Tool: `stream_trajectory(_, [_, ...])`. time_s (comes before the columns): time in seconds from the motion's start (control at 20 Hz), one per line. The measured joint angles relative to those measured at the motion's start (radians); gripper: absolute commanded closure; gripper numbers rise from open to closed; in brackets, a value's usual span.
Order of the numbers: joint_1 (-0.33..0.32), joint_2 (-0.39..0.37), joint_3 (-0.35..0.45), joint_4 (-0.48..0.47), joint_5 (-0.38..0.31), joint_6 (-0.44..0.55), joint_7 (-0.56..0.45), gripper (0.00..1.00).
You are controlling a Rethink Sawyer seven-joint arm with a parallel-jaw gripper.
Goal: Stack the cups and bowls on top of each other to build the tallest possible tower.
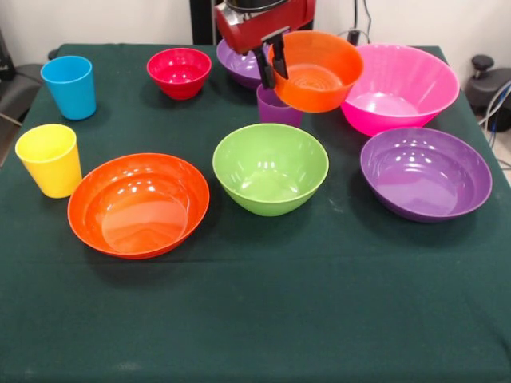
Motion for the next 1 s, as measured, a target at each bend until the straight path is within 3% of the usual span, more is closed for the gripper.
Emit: stream_trajectory(1.0, [-0.008, 0.002, -0.002, -0.048, -0.010, 0.016, -0.002, 1.00])
